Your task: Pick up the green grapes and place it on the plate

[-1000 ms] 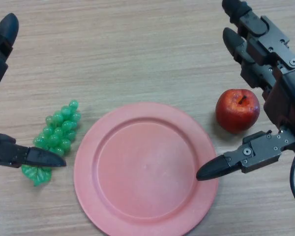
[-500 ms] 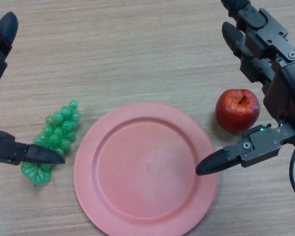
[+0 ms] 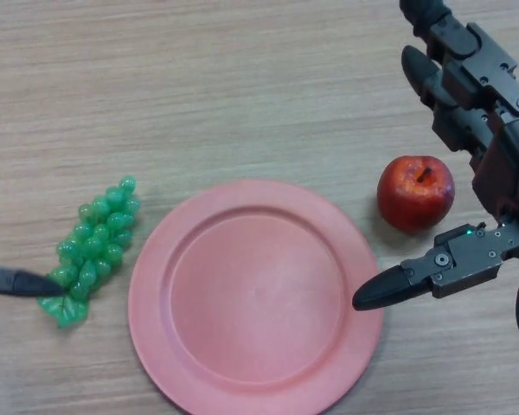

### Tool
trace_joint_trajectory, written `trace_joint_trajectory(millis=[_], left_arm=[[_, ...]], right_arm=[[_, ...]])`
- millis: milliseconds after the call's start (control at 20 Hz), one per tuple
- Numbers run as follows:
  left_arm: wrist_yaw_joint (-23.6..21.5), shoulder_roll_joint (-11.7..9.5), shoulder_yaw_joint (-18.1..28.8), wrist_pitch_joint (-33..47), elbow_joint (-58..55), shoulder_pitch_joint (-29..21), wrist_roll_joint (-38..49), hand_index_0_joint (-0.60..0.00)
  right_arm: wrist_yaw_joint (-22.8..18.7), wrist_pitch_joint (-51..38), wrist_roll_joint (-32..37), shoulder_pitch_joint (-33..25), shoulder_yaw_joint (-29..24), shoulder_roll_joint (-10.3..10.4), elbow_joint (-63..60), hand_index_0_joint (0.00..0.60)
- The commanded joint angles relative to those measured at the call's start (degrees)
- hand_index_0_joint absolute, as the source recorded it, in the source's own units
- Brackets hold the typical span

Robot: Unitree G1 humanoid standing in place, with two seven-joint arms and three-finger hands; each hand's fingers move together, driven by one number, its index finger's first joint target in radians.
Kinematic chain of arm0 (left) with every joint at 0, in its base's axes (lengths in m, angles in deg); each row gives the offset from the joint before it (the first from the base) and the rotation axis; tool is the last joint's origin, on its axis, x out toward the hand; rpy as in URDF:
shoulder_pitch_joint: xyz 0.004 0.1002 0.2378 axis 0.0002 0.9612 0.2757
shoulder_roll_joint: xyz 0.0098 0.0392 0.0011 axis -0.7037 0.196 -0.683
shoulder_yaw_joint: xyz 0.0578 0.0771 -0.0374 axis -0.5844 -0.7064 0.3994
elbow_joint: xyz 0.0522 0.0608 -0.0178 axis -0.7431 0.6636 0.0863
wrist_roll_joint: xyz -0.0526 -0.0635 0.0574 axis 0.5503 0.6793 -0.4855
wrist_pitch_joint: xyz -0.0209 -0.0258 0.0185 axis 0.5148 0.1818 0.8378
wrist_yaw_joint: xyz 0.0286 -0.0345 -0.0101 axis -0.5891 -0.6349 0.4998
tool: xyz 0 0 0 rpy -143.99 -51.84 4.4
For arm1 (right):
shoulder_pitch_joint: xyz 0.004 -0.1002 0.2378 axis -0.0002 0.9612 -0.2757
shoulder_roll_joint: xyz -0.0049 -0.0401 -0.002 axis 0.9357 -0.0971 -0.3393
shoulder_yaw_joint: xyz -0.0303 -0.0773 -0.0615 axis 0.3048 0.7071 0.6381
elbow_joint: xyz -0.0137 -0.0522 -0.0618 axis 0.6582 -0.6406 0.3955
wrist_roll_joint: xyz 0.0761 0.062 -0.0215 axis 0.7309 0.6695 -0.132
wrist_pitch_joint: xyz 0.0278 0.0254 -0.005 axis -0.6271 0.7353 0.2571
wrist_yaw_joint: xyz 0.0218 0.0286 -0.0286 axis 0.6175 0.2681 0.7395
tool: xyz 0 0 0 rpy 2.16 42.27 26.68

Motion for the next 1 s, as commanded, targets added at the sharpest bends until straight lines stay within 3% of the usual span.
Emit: trace_joint_trajectory(millis=[50, 250, 450, 600, 1000], left_arm=[[-1.82, -4.87, 4.61, 10.63, 1.49, -1.56, -4.02, 0.0], [-4.77, -8.07, 1.31, 17.78, 11.08, -3.22, -17.6, 0.0], [-12.43, -10.54, -2.63, 21.02, 19.1, -5.99, -31.85, 0.0], [-16.13, -11.02, -6.34, 20.28, 23.43, -8.66, -34.97, 0.0], [-17.21, -8.58, -12.62, 16.64, 28.92, -10.88, -38.06, 0.0]], right_arm=[[-1.1, -7.15, 0.93, -0.83, -3.07, -1.25, 3.65, 0.0], [-1.4, -7.4, 0.81, -0.13, -2.81, -1.0, 4.01, 0.0], [-1.46, -6.64, 1.63, 0.16, -3.69, -1.15, 4.83, 0.0], [-1.71, -6.45, 3.51, 0.83, -5.77, -1.62, 5.49, 0.0], [-2.26, -8.19, 5.7, 1.97, -8.13, -2.61, 5.15, 0.0]])
